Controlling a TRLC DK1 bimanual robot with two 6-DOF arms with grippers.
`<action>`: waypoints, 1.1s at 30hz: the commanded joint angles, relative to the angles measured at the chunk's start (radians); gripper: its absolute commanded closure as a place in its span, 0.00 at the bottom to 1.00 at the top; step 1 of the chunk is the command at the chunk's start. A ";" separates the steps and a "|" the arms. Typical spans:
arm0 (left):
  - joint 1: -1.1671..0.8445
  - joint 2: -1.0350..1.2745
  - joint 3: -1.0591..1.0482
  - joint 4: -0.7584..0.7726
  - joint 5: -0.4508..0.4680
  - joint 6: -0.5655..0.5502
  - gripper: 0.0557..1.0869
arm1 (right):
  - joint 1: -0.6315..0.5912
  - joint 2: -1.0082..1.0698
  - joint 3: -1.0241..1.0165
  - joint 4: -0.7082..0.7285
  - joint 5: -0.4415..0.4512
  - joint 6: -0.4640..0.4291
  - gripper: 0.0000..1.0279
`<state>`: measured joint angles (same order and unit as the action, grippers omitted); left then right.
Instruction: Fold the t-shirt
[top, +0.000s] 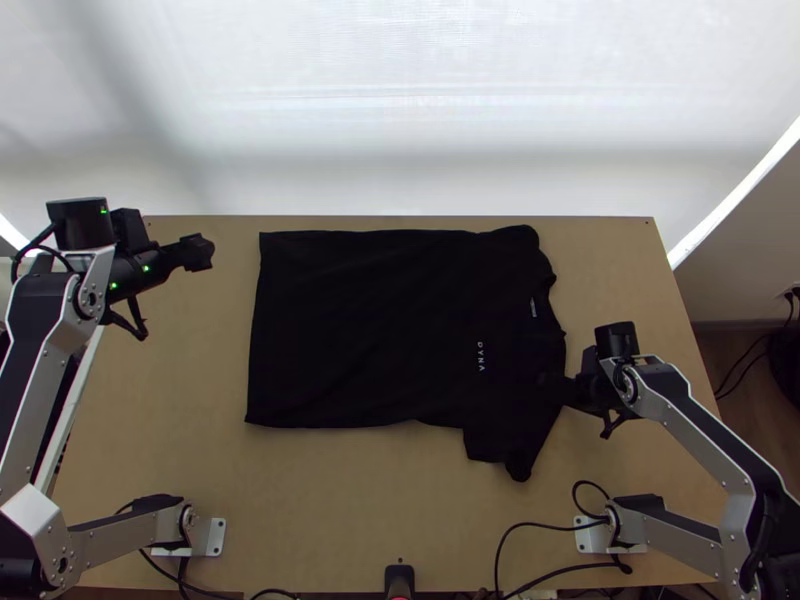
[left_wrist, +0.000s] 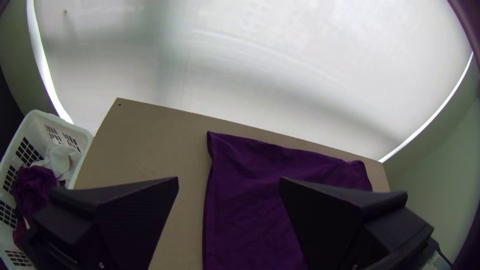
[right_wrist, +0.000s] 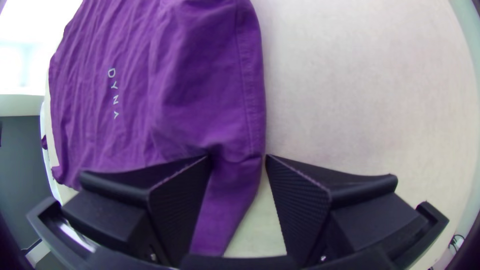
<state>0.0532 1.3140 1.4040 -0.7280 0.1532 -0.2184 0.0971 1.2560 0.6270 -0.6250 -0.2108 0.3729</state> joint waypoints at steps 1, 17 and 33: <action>-0.004 -0.022 -0.019 -0.019 0.008 0.027 0.05 | 0.003 -0.003 -0.024 0.005 -0.006 -0.003 0.49; -0.049 -0.007 -0.126 -0.449 0.037 0.369 0.08 | 0.004 -0.046 -0.026 0.034 0.022 -0.002 0.97; -0.358 -0.067 -0.372 -0.537 -0.113 0.344 0.49 | 0.012 -0.038 -0.019 0.045 0.022 0.015 0.97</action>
<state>-0.2478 1.2682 1.0828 -1.2819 0.0544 0.2001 0.0982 1.2243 0.6224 -0.5884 -0.1986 0.3698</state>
